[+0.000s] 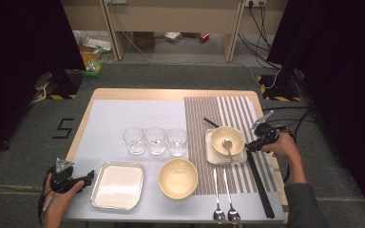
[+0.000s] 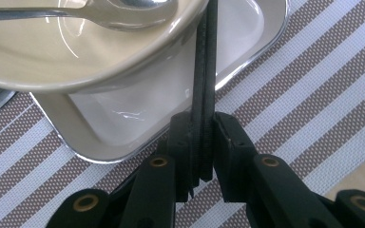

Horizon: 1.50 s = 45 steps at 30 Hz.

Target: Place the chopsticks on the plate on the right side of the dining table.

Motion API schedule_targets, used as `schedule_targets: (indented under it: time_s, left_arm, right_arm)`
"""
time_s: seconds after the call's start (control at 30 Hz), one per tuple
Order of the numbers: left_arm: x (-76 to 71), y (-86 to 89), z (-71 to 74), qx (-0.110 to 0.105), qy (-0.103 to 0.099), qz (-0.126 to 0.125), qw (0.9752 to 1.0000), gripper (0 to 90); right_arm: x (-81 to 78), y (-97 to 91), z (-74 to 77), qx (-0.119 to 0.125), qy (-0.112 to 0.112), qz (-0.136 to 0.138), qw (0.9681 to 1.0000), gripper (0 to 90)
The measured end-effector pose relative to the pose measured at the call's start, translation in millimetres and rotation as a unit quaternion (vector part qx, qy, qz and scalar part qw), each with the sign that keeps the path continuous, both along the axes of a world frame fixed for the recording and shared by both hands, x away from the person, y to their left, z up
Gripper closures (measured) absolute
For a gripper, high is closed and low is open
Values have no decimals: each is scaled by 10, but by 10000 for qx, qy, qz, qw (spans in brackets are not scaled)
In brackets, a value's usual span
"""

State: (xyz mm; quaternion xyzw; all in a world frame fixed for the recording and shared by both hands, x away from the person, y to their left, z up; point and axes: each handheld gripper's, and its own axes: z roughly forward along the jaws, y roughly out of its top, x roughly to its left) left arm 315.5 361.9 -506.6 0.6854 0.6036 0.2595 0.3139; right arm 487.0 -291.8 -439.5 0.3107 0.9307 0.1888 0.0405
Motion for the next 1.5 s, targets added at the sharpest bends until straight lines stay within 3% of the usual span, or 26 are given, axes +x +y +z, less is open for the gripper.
schedule_targets:
  time_s: [0.27,0.47,0.6,0.77,0.93,1.2,1.5]
  left_arm:
    - [0,1,1,4,3,-4,10000,136]
    - [0,0,0,-1,1,0,10000,136]
    - [2,-3,-4,7,-29,16,10000,136]
    - [1,-2,-2,8,-15,7,10000,136]
    - [0,-1,0,9,-2,0,10000,136]
    - [1,-2,-2,8,-12,10,10000,136]
    - [0,-1,-1,6,-7,4,10000,135]
  right_arm:
    - [21,42,3,6,25,10,10000,774]
    - [13,3,15,150,37,-178,9997,678]
    - [-11,-31,69,328,-108,-255,9991,629]
    - [-64,-56,155,380,-242,-424,9981,570]
    - [-106,-95,168,645,-290,-861,9938,512]
    - [-94,-132,121,715,-299,-1425,9868,378]
    - [-59,-129,248,820,-398,-1893,9777,241]
